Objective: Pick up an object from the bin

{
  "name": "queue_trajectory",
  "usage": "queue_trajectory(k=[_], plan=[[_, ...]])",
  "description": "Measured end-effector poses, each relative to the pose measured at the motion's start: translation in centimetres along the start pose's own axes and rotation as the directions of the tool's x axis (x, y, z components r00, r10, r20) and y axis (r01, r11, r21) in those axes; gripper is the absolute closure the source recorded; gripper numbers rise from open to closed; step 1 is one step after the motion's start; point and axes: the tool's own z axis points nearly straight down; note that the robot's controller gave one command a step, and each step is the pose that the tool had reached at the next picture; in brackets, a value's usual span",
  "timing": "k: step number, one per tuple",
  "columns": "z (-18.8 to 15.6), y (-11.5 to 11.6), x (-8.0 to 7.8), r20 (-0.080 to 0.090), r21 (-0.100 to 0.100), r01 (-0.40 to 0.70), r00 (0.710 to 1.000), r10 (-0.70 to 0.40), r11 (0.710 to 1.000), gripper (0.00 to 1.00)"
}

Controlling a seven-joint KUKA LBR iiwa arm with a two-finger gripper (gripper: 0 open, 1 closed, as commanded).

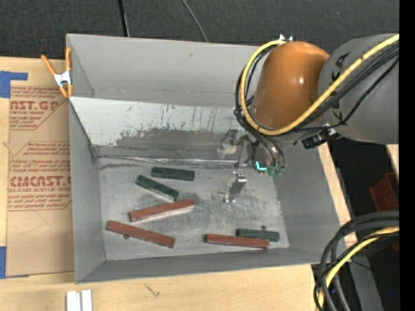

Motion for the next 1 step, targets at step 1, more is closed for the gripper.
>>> queue_trajectory(k=[1], plan=[[-0.34,0.0,-0.16,0.007,0.0,0.0,1.0,0.0,1.0,0.0]])
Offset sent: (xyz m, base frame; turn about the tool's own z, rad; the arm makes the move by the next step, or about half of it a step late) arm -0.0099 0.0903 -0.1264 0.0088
